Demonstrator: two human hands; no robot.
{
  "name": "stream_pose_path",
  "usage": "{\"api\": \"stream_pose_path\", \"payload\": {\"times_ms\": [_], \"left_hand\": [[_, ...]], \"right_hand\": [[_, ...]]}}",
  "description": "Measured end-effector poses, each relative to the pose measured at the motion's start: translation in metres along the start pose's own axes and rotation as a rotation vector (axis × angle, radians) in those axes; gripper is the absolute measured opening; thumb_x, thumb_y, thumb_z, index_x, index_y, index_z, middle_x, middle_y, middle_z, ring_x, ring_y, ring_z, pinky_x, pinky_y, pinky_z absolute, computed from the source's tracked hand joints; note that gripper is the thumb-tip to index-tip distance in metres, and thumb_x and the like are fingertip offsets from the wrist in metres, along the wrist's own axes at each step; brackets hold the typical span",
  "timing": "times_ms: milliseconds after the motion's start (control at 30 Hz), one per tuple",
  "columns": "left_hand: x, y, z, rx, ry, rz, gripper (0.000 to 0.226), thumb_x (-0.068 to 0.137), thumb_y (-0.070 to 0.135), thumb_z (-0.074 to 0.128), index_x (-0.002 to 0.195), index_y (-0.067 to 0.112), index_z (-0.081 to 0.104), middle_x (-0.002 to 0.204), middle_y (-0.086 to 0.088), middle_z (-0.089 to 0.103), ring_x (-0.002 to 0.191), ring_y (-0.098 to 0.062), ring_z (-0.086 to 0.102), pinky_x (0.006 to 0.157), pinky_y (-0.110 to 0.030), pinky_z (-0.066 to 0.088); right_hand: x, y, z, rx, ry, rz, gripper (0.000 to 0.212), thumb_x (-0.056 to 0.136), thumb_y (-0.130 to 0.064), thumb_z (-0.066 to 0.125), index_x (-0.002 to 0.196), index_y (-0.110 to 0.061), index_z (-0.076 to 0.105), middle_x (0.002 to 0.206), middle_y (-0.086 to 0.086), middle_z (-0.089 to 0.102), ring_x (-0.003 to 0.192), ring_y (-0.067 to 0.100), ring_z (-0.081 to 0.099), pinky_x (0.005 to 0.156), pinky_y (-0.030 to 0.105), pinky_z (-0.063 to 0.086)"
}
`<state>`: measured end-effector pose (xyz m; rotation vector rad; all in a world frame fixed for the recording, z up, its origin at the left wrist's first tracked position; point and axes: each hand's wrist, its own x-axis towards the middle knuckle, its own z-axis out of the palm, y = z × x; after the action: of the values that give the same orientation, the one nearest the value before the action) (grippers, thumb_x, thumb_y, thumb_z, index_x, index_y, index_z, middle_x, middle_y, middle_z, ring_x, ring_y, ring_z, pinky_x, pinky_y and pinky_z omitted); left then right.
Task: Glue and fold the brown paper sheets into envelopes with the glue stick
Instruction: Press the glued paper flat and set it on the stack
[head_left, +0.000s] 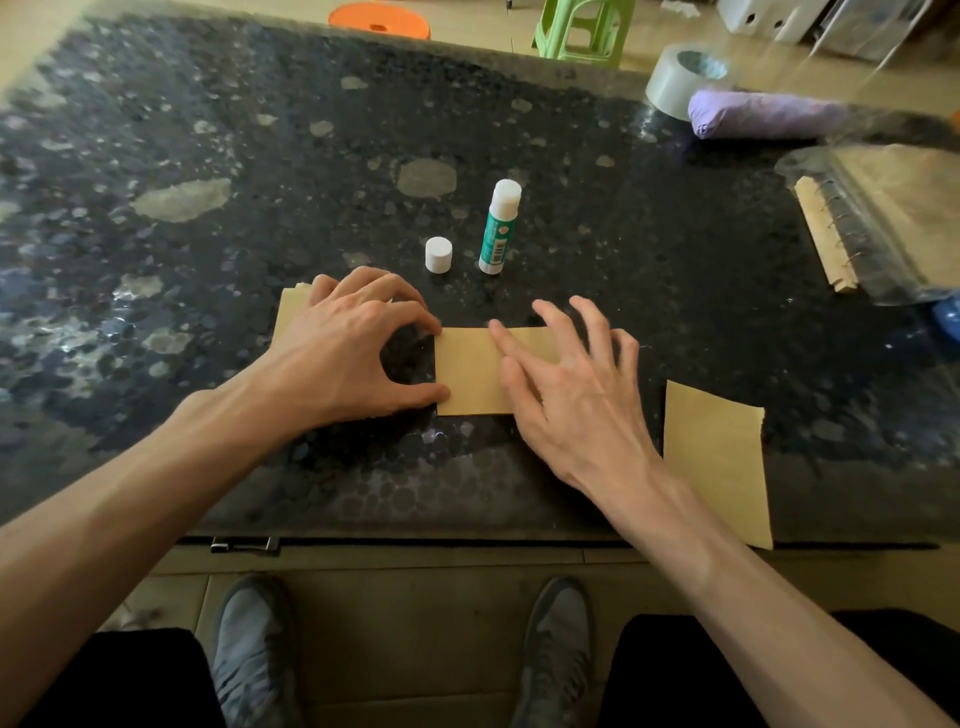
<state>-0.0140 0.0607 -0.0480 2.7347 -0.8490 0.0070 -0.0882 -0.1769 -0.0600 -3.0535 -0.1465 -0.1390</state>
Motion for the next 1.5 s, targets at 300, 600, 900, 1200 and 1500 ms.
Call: {"api": "stream_pose_path", "payload": {"times_ms": [300, 600, 900, 1200, 1500], "left_hand": [[0.001, 0.002, -0.002, -0.003, -0.038, -0.03, 0.086, 0.062, 0.094, 0.042, 0.126, 0.043, 0.066, 0.134, 0.016, 0.055, 0.136, -0.013, 0.04, 0.092, -0.029, 0.018], [0.001, 0.001, -0.002, 0.006, -0.038, -0.03, 0.084, 0.062, 0.093, 0.044, 0.125, 0.042, 0.066, 0.133, 0.016, 0.055, 0.135, -0.013, 0.04, 0.09, -0.028, 0.017], [0.001, 0.0, -0.002, 0.0, -0.048, -0.028, 0.084, 0.063, 0.093, 0.043, 0.126, 0.042, 0.065, 0.134, 0.014, 0.055, 0.136, -0.015, 0.041, 0.092, -0.031, 0.021], [0.002, 0.001, 0.001, 0.014, -0.034, -0.028, 0.081, 0.063, 0.092, 0.045, 0.125, 0.043, 0.065, 0.133, 0.015, 0.056, 0.135, -0.014, 0.041, 0.091, -0.031, 0.022], [0.001, -0.001, 0.001, 0.005, -0.039, -0.034, 0.082, 0.064, 0.092, 0.045, 0.128, 0.044, 0.064, 0.135, 0.017, 0.054, 0.137, -0.013, 0.039, 0.093, -0.031, 0.021]], "right_hand": [[-0.011, 0.038, -0.005, -0.047, 0.1, 0.151, 0.052, 0.109, -0.046, 0.025, 0.14, -0.034, 0.066, 0.156, 0.005, 0.05, 0.149, 0.03, 0.032, 0.111, 0.052, 0.028], [-0.007, 0.003, 0.004, 0.021, 0.006, -0.055, 0.053, 0.108, -0.05, 0.025, 0.16, -0.042, 0.033, 0.167, 0.004, 0.026, 0.154, 0.028, 0.019, 0.116, 0.05, 0.025], [-0.019, 0.024, 0.0, -0.074, 0.048, 0.101, 0.058, 0.109, -0.05, 0.021, 0.155, -0.029, 0.048, 0.166, 0.006, 0.038, 0.155, 0.032, 0.023, 0.116, 0.054, 0.026], [-0.016, -0.001, -0.001, 0.001, 0.011, -0.02, 0.056, 0.108, -0.053, 0.024, 0.163, -0.039, 0.028, 0.172, 0.005, 0.02, 0.157, 0.03, 0.015, 0.118, 0.053, 0.022], [-0.023, 0.003, 0.0, -0.065, -0.022, 0.018, 0.056, 0.11, -0.05, 0.021, 0.158, -0.031, 0.041, 0.169, 0.003, 0.03, 0.157, 0.031, 0.017, 0.119, 0.053, 0.021]]}}
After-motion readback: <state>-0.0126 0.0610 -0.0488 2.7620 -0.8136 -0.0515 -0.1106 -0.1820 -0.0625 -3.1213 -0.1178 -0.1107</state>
